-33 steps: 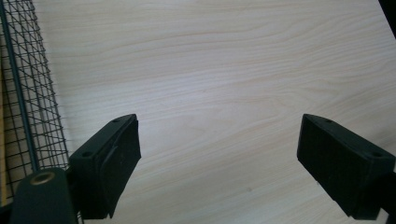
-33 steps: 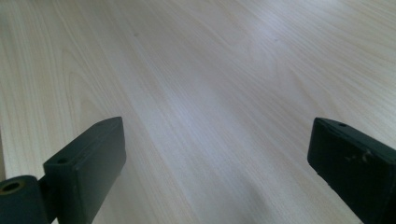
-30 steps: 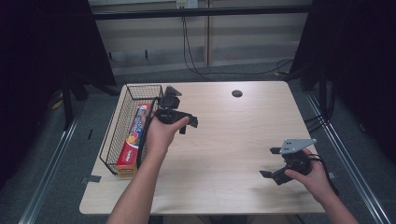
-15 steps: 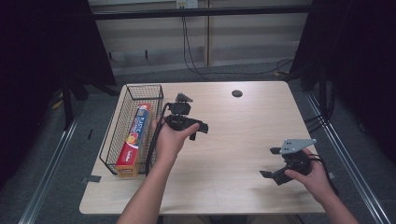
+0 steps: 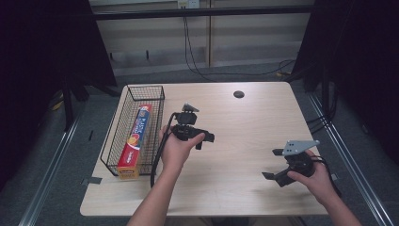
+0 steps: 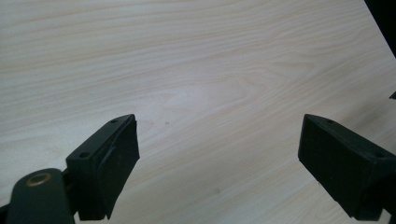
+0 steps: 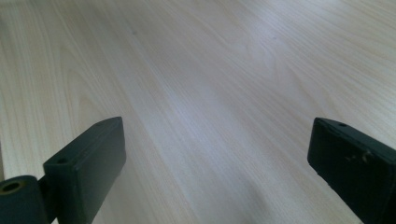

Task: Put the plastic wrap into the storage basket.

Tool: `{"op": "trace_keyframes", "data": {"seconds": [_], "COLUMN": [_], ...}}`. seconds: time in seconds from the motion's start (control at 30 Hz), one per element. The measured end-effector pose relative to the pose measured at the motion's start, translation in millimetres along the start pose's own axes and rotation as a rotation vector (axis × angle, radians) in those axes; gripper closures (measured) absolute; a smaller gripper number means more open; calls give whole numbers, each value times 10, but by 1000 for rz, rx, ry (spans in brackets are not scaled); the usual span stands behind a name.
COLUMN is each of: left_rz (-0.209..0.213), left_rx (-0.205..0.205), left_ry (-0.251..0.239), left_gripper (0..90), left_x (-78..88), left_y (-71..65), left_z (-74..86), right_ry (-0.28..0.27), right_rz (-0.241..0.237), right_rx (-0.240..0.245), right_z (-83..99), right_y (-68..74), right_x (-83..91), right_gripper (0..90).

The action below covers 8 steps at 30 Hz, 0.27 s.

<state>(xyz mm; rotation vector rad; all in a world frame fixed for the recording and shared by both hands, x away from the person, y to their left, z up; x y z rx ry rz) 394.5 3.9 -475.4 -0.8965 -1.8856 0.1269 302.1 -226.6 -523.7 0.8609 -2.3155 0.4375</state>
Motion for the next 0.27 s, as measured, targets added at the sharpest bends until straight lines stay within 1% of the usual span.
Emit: {"op": "trace_keyframes", "data": {"seconds": [0.1,0.13,0.23,0.27], "left_rz": [5,3,1,1], "left_rx": [3,-2,-22,-22], "left_ry": [1,11,11,11], "left_gripper": [121,121,109,106], "left_x": [-31,-47,-90,-90], "left_y": [0,4,-5,-5], "left_z": [31,54,101,101], "right_ry": [0,0,-1,-1], "right_rz": [0,0,3,3], "right_rx": [2,2,0,0], "right_z": [3,3,5,5], "right_y": [-4,-4,-12,-12], "right_x": [3,3,4,4], "right_gripper": [43,43,43,43]}}
Point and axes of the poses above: each handheld gripper's, and its own axes: x roughly backward along the jaws, z roughly out of its underside, y roughly to its left, the point moved 10 cm from there along -x, roughly forward along the jaws, and after that the axes turned 11 degrees about z, right-handed, at the moved point
